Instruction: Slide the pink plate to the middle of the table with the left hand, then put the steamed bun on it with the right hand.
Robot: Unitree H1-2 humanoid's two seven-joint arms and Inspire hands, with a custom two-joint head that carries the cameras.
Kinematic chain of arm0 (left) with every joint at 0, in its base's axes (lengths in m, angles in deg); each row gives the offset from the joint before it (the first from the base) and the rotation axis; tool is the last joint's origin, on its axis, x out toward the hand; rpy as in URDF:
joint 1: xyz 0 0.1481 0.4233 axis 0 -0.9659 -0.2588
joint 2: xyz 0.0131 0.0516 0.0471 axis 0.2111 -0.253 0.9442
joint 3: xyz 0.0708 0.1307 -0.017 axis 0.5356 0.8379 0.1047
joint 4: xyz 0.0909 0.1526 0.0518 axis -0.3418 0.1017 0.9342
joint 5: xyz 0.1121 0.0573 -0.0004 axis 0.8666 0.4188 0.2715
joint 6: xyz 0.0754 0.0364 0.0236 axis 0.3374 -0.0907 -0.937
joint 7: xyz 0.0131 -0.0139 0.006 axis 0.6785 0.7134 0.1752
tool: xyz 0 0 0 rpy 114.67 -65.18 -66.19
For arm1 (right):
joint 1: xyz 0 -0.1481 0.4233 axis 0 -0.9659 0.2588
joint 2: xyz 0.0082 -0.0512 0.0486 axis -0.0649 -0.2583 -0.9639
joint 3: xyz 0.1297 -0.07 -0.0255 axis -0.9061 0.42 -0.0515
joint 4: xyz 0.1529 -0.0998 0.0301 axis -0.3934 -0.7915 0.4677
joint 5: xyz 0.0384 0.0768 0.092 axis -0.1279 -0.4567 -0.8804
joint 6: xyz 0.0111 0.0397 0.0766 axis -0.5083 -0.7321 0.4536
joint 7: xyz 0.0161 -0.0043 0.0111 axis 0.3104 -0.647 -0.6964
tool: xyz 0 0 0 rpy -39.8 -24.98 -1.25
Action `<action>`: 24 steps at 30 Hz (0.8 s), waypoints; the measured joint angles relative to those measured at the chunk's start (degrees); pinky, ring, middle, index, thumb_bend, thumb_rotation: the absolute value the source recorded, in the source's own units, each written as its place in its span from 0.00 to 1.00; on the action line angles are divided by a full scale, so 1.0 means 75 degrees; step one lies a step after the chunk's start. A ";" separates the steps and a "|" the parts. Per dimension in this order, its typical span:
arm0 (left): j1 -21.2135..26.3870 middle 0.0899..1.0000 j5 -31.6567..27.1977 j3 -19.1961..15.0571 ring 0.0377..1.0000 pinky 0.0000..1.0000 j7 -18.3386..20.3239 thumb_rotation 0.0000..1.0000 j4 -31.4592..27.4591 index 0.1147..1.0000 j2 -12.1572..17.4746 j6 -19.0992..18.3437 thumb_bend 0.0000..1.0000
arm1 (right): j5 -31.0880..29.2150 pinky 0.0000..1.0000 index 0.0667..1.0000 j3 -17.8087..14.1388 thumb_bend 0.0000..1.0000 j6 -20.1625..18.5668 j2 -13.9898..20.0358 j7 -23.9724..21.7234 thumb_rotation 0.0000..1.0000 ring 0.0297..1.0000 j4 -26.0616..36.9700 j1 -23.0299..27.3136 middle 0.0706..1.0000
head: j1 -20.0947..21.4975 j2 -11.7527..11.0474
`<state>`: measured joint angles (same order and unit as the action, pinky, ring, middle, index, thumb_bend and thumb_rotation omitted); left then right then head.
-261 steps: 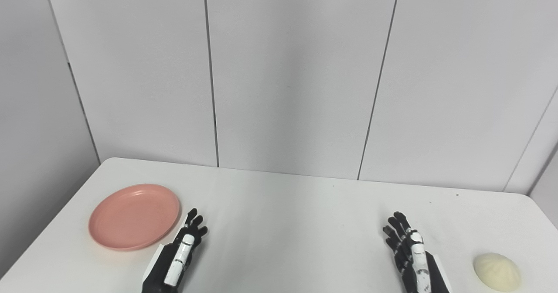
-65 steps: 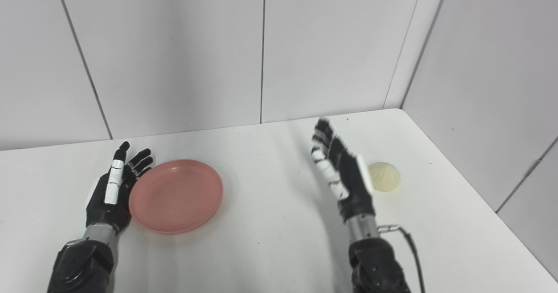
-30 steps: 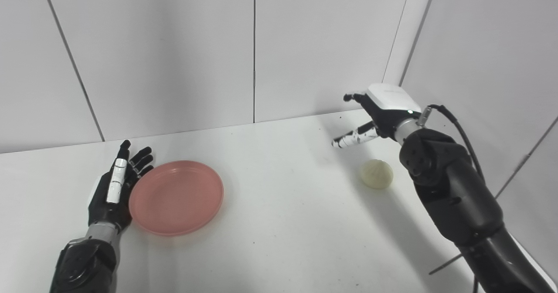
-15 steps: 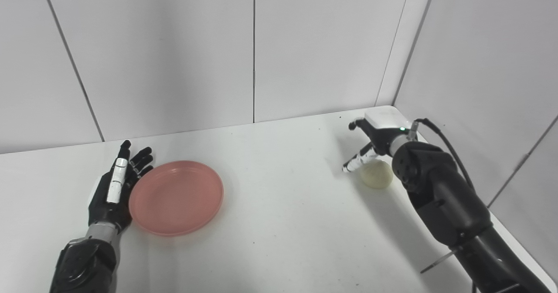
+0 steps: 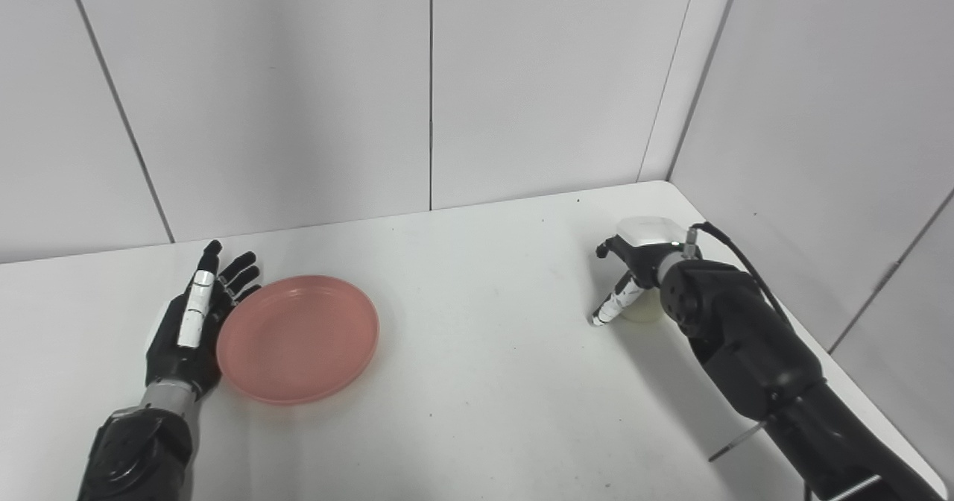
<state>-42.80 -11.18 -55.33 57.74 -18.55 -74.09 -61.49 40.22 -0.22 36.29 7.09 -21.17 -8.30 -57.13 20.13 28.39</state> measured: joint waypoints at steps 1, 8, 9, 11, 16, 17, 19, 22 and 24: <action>0.0000 0.85 0.0000 0.0002 0.88 0.86 0.0001 0.78 -0.0001 1.00 -0.0001 -0.0002 0.78 | 0.0014 0.58 0.79 0.0027 1.00 -0.0003 0.0033 -0.0047 0.36 0.77 -0.0044 0.0033 0.86 | 0.0000 0.0000; -0.0001 0.85 0.0001 0.0014 0.88 0.86 0.0015 0.79 -0.0025 1.00 0.0008 -0.0047 0.79 | 0.0169 0.58 0.79 0.0162 1.00 -0.0037 0.0141 -0.0298 0.38 0.74 -0.0207 0.0086 0.84 | 0.0012 0.0023; -0.0001 0.85 0.0001 0.0013 0.88 0.86 0.0022 0.79 -0.0025 1.00 0.0013 -0.0053 0.79 | 0.0171 0.58 0.79 0.0167 1.00 -0.0038 0.0149 -0.0320 0.38 0.74 -0.0246 0.0086 0.84 | 0.0012 0.0023; -0.0001 0.85 0.0001 0.0011 0.88 0.86 0.0024 0.78 -0.0027 1.00 0.0017 -0.0057 0.78 | 0.0170 0.54 0.80 0.0167 1.00 -0.0038 0.0158 -0.0360 0.38 0.71 -0.0286 0.0086 0.82 | 0.0023 0.0035; -0.0002 0.84 0.0001 0.0011 0.88 0.86 0.0025 0.78 -0.0061 1.00 0.0019 -0.0128 0.80 | 0.0141 0.49 0.81 0.0162 1.00 -0.0076 0.0207 -0.0680 0.37 0.67 -0.0256 0.0086 0.79 | 0.0035 0.0035; -0.0001 0.84 0.0001 0.0011 0.88 0.86 0.0024 0.78 -0.0074 1.00 0.0019 -0.0161 0.81 | 0.0141 0.50 0.81 0.0149 1.00 -0.0105 0.0234 -0.0757 0.37 0.69 -0.0227 0.0086 0.80 | 0.0035 0.0035; -0.0002 0.84 0.0002 0.0015 0.87 0.85 0.0023 0.79 -0.0119 1.00 0.0019 -0.0241 0.80 | 0.0147 0.52 0.81 0.0153 1.00 -0.0134 0.0306 -0.0900 0.37 0.72 -0.0174 0.0086 0.82 | 0.0035 0.0035; -0.0004 0.84 0.0083 0.0023 0.87 0.85 0.0014 0.79 -0.0169 1.00 0.0019 -0.0314 0.80 | 0.0187 0.50 0.81 0.0179 1.00 -0.0142 0.0460 -0.1058 0.38 0.66 -0.0129 0.0086 0.76 | 0.0035 0.0035; -0.0005 0.84 0.0103 0.0016 0.87 0.85 0.0012 0.79 -0.0176 1.00 0.0019 -0.0328 0.80 | 0.0202 0.48 0.81 0.0192 1.00 -0.0142 0.0560 -0.1118 0.39 0.63 -0.0135 0.0086 0.74 | 0.0023 0.0035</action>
<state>-42.84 -10.41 -55.21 57.83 -19.87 -73.95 -63.94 41.74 1.22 35.23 11.30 -29.55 -9.31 -56.49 20.30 28.65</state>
